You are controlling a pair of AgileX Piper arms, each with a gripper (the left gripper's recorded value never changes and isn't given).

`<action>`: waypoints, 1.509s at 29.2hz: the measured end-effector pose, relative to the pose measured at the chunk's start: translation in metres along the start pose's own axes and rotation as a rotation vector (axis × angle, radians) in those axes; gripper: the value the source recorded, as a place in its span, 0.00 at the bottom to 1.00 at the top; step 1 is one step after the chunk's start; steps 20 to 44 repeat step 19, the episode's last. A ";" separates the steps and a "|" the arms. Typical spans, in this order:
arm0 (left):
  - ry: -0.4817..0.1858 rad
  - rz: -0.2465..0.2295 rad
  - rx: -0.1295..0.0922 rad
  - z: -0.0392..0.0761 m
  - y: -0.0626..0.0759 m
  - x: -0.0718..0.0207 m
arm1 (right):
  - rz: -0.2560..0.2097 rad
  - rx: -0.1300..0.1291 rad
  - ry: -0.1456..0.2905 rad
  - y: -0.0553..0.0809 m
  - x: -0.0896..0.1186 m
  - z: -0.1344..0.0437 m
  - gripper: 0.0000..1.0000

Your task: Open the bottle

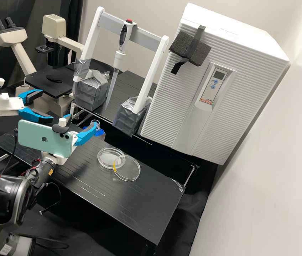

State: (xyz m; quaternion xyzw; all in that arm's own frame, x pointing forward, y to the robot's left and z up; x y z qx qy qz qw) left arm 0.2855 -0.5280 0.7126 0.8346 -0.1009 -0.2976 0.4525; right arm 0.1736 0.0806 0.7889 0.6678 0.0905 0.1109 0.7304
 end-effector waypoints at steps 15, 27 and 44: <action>0.049 0.030 0.130 0.008 0.000 0.0011 | 0.000 0.007 0.003 0.001 0.000 0.001 1.00; 0.046 0.062 0.140 0.010 0.003 -0.0034 | 0.000 0.007 0.003 0.001 0.000 0.001 1.00; 0.046 0.062 0.140 0.010 0.003 -0.0034 | 0.000 0.007 0.003 0.001 0.000 0.001 1.00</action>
